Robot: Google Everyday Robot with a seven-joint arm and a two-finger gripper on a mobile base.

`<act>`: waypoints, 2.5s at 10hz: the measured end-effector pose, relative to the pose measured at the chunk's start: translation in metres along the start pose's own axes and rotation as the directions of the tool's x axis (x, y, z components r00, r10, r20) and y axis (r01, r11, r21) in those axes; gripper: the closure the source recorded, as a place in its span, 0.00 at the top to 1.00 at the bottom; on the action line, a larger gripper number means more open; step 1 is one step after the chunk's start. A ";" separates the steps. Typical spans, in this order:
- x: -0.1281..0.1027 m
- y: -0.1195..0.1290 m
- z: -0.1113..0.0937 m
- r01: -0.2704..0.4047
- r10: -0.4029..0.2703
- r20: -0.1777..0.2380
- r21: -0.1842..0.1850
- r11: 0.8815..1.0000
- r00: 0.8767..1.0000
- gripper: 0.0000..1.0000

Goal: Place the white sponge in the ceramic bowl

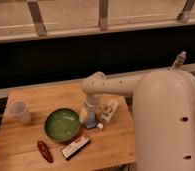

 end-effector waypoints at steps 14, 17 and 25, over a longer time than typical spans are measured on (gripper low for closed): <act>0.001 0.008 0.033 -0.026 0.025 0.036 0.006 1.000 0.999 0.77; 0.003 -0.001 0.034 0.004 -0.003 0.031 -0.006 1.000 1.000 0.49; -0.006 0.007 -0.006 0.029 -0.022 -0.092 0.078 0.997 0.996 0.00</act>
